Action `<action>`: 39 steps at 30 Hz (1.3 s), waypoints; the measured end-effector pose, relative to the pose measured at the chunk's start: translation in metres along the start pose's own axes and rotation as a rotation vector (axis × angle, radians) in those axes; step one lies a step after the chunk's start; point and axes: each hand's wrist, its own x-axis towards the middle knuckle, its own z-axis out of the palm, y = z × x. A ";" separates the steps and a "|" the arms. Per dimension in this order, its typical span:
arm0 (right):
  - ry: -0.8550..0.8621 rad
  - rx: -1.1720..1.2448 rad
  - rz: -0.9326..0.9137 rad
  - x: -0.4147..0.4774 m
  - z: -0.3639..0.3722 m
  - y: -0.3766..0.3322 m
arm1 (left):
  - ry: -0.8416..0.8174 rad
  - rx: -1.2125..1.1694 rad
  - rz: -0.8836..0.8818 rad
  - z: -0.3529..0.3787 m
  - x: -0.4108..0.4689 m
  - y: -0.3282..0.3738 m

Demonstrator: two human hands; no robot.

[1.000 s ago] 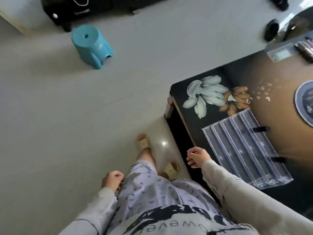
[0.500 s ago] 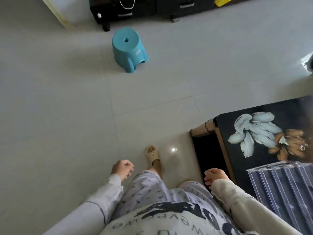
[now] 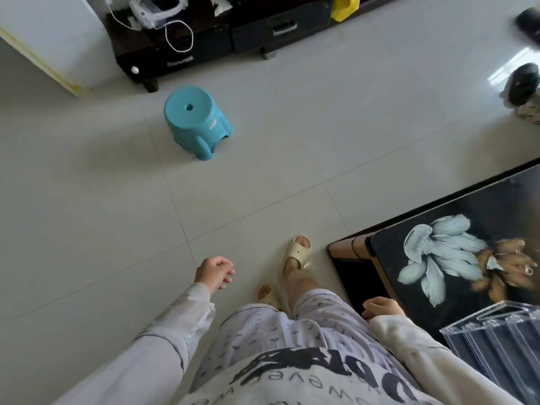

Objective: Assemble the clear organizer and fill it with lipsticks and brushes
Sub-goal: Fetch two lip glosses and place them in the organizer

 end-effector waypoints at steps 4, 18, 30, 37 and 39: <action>-0.015 0.145 -0.034 0.017 -0.015 -0.069 | -0.045 0.100 -0.066 0.018 0.019 0.025; 0.020 0.382 -0.101 0.056 -0.105 -0.234 | -0.050 0.280 -0.070 0.025 0.100 0.189; 0.179 0.798 0.238 0.091 -0.118 -0.270 | -0.352 0.744 0.294 0.115 0.190 0.474; 0.216 1.021 0.387 0.095 -0.117 -0.278 | -0.449 0.796 0.432 0.189 0.199 0.597; 0.212 1.063 0.410 0.102 -0.129 -0.282 | -0.470 0.816 0.434 0.209 0.200 0.611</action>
